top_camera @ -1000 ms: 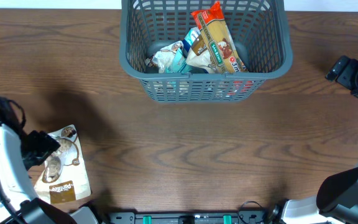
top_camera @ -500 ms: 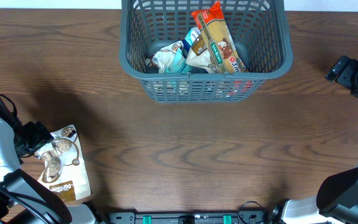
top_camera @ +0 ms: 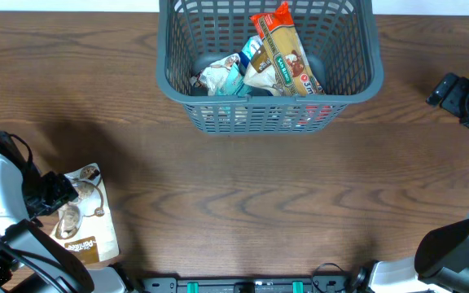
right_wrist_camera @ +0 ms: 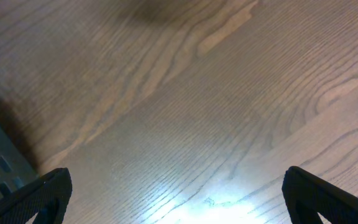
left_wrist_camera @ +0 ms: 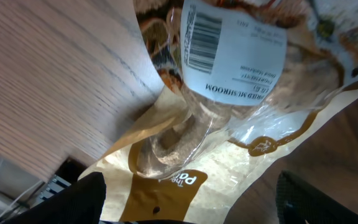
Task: Pack container
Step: 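Lower the left gripper onto the brown-and-white mushroom pouch, then grasp the mushroom pouch with the left gripper and lift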
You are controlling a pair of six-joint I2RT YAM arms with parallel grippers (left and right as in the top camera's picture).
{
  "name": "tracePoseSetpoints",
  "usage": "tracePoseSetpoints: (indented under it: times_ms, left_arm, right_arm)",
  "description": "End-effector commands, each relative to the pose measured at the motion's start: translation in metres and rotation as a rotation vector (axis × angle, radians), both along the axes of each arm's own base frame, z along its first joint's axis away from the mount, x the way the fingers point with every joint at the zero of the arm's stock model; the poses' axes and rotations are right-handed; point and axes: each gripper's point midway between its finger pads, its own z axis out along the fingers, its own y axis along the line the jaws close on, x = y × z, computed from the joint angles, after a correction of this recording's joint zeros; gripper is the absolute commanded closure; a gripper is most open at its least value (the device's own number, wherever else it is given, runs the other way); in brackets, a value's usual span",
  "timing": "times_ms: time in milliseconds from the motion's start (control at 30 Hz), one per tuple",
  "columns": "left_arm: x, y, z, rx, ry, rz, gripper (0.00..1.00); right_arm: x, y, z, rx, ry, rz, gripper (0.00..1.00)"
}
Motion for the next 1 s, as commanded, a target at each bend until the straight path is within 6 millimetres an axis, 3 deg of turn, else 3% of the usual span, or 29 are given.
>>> tracePoseSetpoints:
  times_ms: [0, 233, 267, 367, 500, 733, 967]
  left_arm:
    - [-0.007, -0.001, -0.005, 0.004, 0.027, 0.018, 0.21]
    - [-0.009, 0.001, -0.027, 0.039, 0.015, 0.019, 0.21]
    - [-0.009, 0.001, -0.029, 0.041, 0.012, 0.020, 0.06]
    - [-0.009, 0.000, -0.030, 0.036, 0.011, 0.029, 0.06]
    - [0.007, 0.012, -0.032, 0.084, -0.060, 0.037, 0.01]
    - [0.037, 0.006, -0.039, 0.034, -0.215, 0.038, 0.01]
    - [0.026, -0.003, -0.066, 0.032, -0.218, 0.040, 0.01]
  right_arm:
    - [-0.001, 0.000, 0.001, 0.000, -0.004, -0.012, 0.01]
    - [-0.001, 0.000, 0.001, 0.000, -0.004, -0.012, 0.01]
    - [-0.001, 0.000, 0.001, 0.000, -0.004, -0.012, 0.01]
    - [-0.001, 0.000, 0.001, 0.000, -0.004, -0.012, 0.01]
    - [-0.001, 0.000, 0.001, 0.000, -0.004, -0.012, 0.01]
    - [-0.001, 0.000, 0.001, 0.000, -0.004, -0.012, 0.01]
    - [-0.001, 0.000, 0.001, 0.000, -0.004, -0.012, 0.01]
